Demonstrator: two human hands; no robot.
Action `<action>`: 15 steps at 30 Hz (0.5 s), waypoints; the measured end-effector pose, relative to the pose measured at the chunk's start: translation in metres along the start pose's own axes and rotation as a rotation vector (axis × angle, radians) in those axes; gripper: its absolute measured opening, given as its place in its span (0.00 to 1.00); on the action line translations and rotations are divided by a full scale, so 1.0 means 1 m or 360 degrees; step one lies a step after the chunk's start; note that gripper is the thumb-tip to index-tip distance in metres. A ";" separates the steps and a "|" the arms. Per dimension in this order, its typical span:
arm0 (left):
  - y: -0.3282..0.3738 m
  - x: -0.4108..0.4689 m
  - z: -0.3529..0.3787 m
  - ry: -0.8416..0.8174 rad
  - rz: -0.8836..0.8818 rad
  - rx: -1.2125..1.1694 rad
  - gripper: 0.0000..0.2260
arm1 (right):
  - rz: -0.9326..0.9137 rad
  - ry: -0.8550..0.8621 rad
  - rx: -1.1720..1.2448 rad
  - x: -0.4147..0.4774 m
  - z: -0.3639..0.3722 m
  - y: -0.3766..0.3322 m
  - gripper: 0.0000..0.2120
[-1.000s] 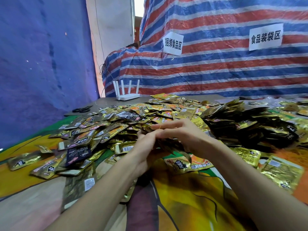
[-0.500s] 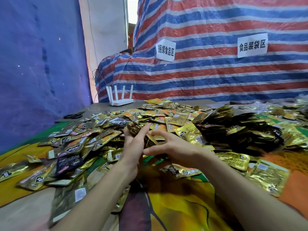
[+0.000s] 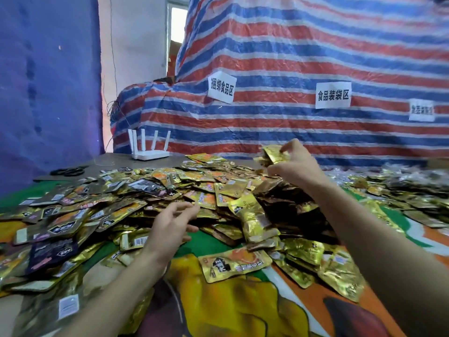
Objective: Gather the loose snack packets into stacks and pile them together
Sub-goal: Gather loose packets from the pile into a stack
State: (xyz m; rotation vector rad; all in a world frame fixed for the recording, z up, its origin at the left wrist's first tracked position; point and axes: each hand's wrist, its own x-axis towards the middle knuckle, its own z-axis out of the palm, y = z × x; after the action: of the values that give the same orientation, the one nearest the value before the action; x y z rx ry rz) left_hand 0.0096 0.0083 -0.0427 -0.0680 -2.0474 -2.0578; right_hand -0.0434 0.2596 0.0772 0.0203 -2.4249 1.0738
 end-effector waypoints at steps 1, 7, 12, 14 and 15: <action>-0.001 -0.001 0.002 -0.0030 0.0010 0.0039 0.05 | 0.0033 0.0103 -0.0110 0.010 -0.006 0.005 0.26; -0.005 -0.005 0.007 -0.0098 0.0146 0.0356 0.01 | 0.0220 0.0056 -0.0714 0.037 -0.002 0.041 0.21; -0.005 -0.003 0.004 -0.0087 0.0224 0.0496 0.02 | 0.0373 -0.0169 -0.0914 0.042 -0.005 0.055 0.30; -0.006 -0.002 0.004 -0.0055 0.0254 0.0556 0.02 | 0.0387 -0.0210 -0.0947 0.042 -0.004 0.058 0.38; -0.006 -0.002 0.003 -0.0039 0.0270 0.0596 0.02 | 0.0372 -0.0185 -0.1001 0.040 -0.002 0.058 0.39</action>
State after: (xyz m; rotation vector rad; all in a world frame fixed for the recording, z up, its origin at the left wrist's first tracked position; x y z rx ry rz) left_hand 0.0098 0.0117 -0.0487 -0.1936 -2.3160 -1.5569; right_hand -0.0900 0.3079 0.0560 -0.4256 -2.8162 0.3589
